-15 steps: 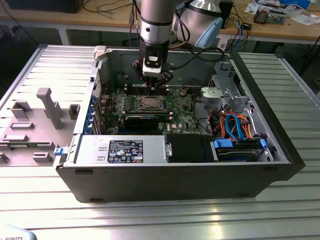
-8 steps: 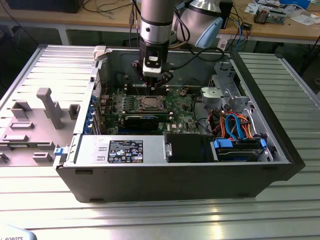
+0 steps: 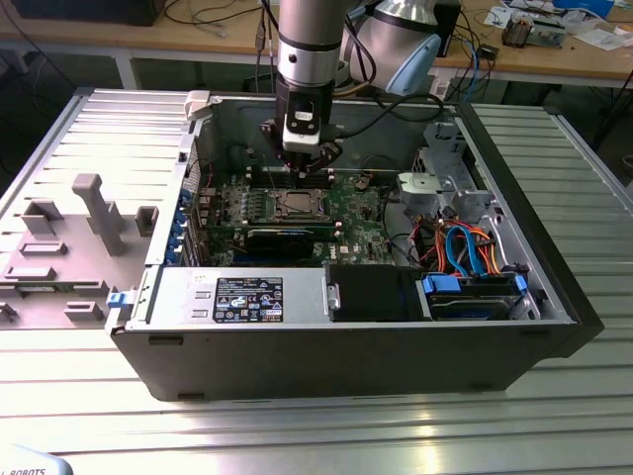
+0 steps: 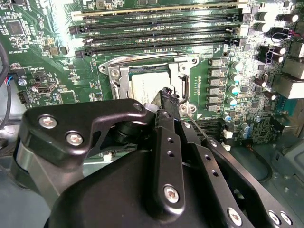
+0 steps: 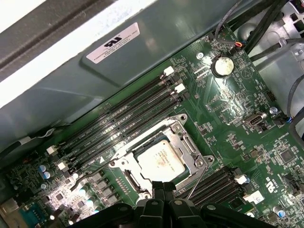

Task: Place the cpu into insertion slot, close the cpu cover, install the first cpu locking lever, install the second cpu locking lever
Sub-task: 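Install the first cpu locking lever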

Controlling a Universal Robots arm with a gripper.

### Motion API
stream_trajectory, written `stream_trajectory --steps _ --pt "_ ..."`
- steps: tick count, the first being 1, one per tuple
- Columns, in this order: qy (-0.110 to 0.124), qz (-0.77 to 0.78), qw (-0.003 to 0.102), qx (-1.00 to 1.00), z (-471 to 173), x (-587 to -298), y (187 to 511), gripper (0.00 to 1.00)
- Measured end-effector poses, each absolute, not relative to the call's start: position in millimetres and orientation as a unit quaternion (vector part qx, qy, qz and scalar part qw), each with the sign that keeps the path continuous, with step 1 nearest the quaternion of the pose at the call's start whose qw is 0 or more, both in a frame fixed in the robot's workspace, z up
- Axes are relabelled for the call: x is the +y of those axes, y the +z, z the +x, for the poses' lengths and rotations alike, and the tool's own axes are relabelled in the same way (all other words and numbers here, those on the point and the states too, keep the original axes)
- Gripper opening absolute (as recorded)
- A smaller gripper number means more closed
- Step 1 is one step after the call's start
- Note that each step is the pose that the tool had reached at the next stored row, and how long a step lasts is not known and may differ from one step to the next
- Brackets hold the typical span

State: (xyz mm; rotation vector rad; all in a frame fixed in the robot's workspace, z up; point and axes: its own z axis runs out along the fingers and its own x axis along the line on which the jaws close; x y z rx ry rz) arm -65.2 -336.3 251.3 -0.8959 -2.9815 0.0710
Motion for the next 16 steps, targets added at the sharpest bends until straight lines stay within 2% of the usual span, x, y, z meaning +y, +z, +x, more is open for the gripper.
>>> stream_trajectory --steps 16 --pt "0.023 -0.282 0.014 -0.959 -65.2 -336.3 251.3 0.11"
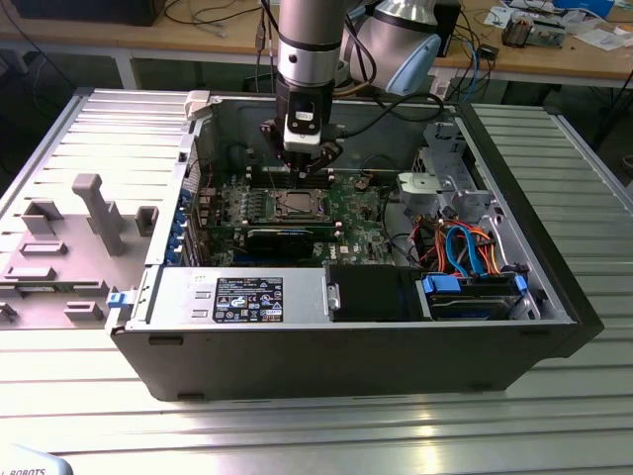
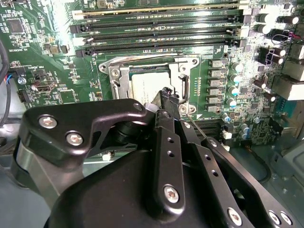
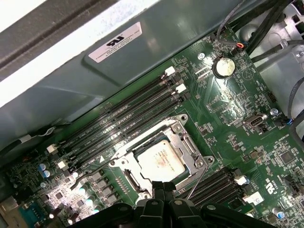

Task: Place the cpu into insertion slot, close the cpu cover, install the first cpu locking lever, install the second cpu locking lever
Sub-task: 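Install the first cpu locking lever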

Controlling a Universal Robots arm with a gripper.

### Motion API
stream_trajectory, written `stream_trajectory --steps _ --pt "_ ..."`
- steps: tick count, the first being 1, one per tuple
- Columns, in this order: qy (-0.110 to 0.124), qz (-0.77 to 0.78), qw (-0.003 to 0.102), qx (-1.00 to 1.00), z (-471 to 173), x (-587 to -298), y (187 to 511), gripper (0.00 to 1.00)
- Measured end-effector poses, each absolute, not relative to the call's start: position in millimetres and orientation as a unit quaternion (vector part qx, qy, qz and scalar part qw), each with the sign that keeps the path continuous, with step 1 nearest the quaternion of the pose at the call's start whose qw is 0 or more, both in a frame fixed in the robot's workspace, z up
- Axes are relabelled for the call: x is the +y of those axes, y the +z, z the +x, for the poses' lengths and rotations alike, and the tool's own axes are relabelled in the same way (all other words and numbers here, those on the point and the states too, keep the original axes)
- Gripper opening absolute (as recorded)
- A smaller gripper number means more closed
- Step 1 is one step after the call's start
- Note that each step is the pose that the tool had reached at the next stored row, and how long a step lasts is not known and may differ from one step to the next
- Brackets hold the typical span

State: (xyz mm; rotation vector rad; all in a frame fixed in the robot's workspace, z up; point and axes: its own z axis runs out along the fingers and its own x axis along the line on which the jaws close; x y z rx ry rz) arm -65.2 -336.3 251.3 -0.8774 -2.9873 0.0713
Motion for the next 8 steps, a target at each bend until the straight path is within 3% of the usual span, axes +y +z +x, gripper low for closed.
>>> stream_trajectory --steps 8 --pt "0.023 -0.280 0.014 -0.960 -65.2 -336.3 251.3 0.11"
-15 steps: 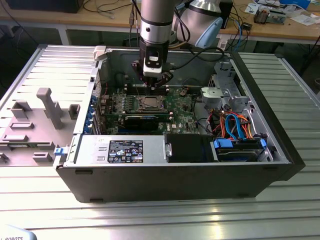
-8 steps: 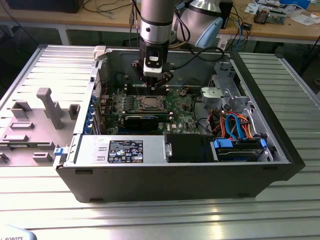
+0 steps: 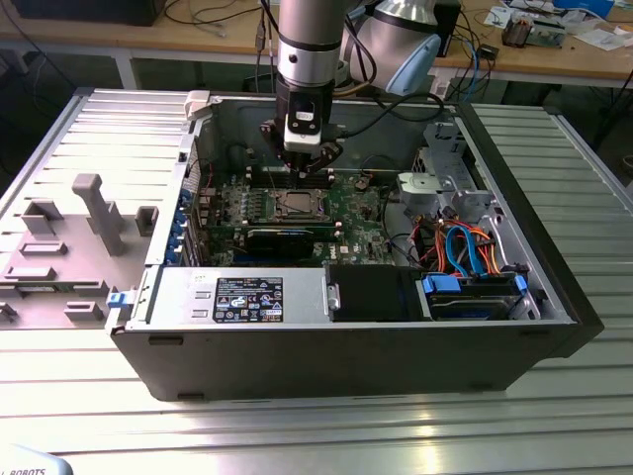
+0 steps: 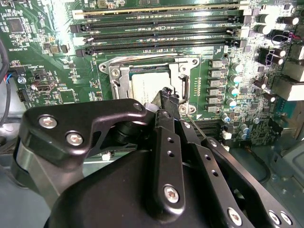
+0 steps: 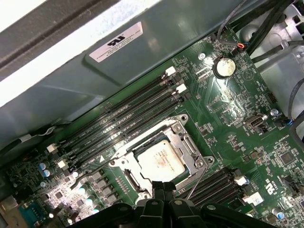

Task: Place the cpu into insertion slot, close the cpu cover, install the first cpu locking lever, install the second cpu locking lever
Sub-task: 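Install the first cpu locking lever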

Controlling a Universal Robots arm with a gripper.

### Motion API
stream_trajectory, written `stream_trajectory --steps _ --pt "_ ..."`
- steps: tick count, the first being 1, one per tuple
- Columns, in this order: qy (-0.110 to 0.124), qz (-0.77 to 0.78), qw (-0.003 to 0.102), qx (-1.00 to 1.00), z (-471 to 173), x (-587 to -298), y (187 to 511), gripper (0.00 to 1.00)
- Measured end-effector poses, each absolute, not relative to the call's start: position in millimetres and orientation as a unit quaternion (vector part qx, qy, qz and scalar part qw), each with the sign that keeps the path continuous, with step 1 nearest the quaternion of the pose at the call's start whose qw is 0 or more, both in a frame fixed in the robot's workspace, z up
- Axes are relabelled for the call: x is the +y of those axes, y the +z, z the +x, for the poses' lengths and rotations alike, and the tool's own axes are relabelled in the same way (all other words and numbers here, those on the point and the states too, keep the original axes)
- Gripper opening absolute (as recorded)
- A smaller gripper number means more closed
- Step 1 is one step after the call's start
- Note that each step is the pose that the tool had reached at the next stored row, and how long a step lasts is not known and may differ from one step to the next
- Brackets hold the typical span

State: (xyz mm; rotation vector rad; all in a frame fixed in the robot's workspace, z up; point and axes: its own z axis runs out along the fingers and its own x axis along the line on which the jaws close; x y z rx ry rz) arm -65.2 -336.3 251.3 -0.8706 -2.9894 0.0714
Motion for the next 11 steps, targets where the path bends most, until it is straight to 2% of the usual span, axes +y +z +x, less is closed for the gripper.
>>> stream_trajectory --steps 11 --pt "0.023 -0.276 0.014 -0.961 -65.2 -336.3 251.3 0.11"
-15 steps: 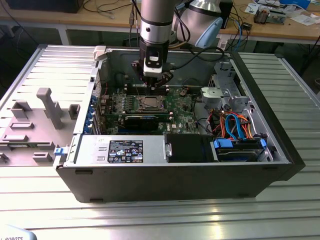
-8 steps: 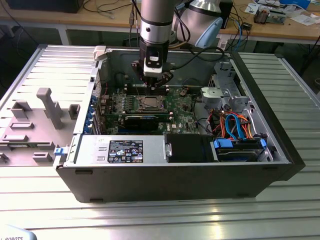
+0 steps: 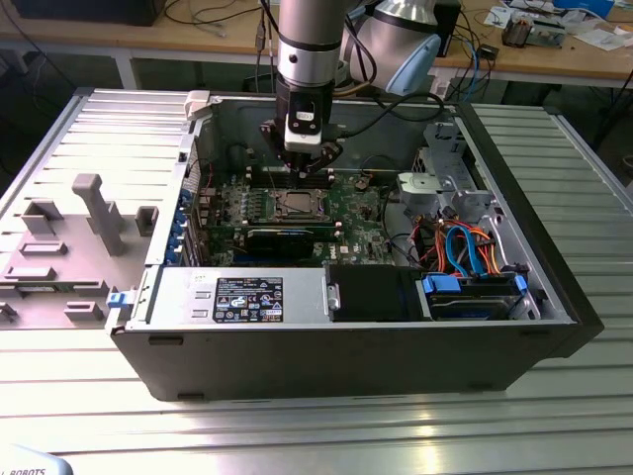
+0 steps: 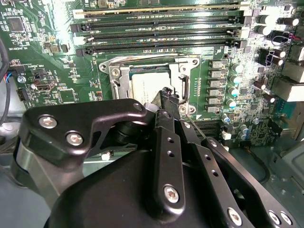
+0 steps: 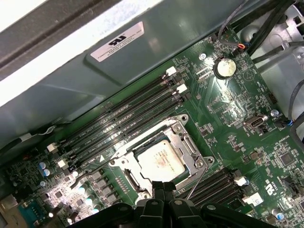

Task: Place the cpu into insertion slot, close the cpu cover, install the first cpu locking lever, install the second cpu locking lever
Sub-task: 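Install the first cpu locking lever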

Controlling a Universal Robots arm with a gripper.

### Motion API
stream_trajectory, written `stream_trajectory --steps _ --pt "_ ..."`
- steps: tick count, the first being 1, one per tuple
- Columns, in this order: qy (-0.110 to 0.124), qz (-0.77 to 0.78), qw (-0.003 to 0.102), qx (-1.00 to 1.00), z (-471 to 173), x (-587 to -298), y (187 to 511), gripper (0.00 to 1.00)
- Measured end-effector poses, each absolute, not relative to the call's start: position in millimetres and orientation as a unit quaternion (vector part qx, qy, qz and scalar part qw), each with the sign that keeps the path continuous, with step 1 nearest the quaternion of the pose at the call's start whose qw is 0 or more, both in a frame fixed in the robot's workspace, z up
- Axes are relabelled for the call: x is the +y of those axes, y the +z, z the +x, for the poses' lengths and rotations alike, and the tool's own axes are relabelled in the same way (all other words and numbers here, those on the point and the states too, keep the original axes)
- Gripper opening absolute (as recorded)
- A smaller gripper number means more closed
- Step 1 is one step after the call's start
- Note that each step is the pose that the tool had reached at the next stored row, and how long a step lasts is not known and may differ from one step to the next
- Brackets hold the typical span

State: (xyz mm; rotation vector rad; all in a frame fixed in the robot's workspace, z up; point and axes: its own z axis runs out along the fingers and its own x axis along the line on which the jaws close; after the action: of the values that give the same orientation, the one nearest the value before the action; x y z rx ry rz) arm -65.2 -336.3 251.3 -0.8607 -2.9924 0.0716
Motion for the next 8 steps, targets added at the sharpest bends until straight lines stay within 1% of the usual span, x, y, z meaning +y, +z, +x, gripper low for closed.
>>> stream_trajectory --steps 8 --pt "0.023 -0.274 0.013 -0.961 -65.2 -336.3 251.3 0.11"
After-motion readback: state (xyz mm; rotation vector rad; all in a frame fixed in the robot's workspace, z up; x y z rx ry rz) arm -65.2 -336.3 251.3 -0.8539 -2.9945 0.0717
